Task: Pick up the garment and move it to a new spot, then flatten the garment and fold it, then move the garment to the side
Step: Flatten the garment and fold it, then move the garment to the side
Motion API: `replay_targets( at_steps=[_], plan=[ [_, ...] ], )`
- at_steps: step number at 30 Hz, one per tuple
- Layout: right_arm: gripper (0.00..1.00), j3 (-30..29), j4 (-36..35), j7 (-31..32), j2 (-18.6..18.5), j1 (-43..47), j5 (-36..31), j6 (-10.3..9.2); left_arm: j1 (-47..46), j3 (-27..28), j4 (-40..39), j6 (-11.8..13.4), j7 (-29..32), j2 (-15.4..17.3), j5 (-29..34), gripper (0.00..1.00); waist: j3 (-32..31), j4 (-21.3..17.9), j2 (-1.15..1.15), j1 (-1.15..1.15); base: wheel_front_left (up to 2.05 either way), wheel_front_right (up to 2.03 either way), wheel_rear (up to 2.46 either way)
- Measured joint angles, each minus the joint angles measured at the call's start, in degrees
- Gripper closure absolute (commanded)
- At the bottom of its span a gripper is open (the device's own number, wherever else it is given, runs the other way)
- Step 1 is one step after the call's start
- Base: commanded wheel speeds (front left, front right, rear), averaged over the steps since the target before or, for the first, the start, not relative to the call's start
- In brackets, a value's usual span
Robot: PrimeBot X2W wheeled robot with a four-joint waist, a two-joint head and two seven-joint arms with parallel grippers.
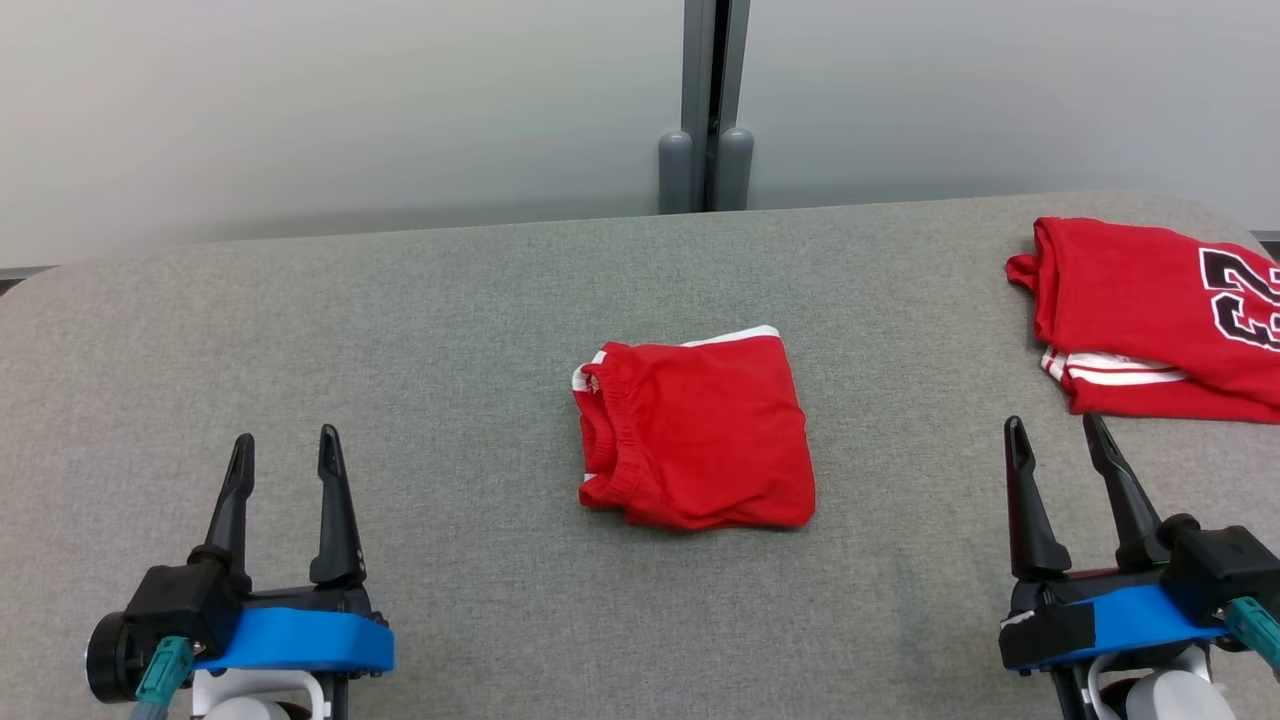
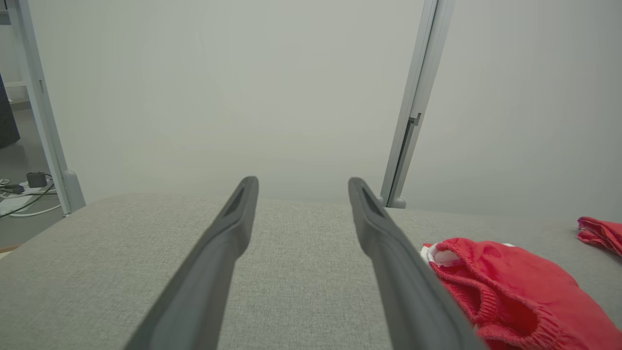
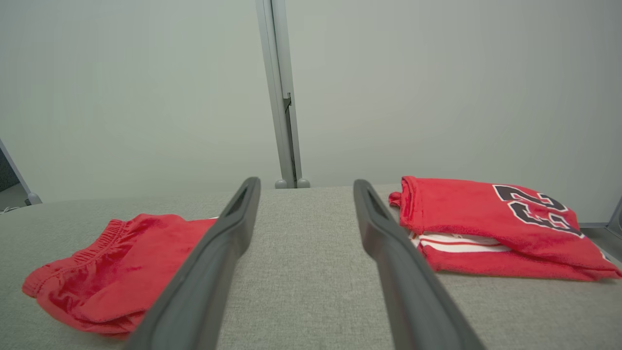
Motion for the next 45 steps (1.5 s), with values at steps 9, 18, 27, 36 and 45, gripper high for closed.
replay_targets(
  at_steps=[9, 18, 27, 36, 45],
  plan=[
    [0.00, -0.4, 0.9, 0.9, 0.2, 0.0, -0.3, 0.00, 0.1, 0.1, 0.0, 0.0, 0.0, 0.0, 0.4, 0.00, 0.7, 0.8, 0.00, 0.00, 0.00, 0.00, 0.00],
    [0.00, 3.4, 4.5, 4.2, 0.1, -10.1, -2.4, 0.00, -2.3, -1.4, -0.1, -0.1, 0.0, 0.0, -0.3, 0.00, 3.4, 2.9, 0.00, 0.00, 0.00, 0.00, 0.00],
    [0.00, 7.0, 18.6, 6.3, -1.2, -21.2, -2.4, 0.00, -4.7, -3.4, -0.2, 0.3, 0.0, 0.0, -1.8, 0.00, 6.9, 6.7, 0.00, 0.02, 0.00, 0.00, 0.00],
    [0.00, 7.3, 33.9, 4.3, -1.5, -24.2, -2.3, 0.00, -5.5, -4.2, -0.3, 0.8, 0.0, 0.0, -2.7, 0.00, 9.5, 9.8, 0.00, 0.02, 0.00, 0.00, 0.00],
    [0.59, 11.0, 42.2, 2.3, -0.5, -25.8, 1.0, -0.01, -6.0, -4.4, -0.4, 1.0, 0.0, 0.0, -3.0, 0.00, 10.0, 9.6, 0.00, 0.01, 0.00, 0.00, 0.00]
  ],
)
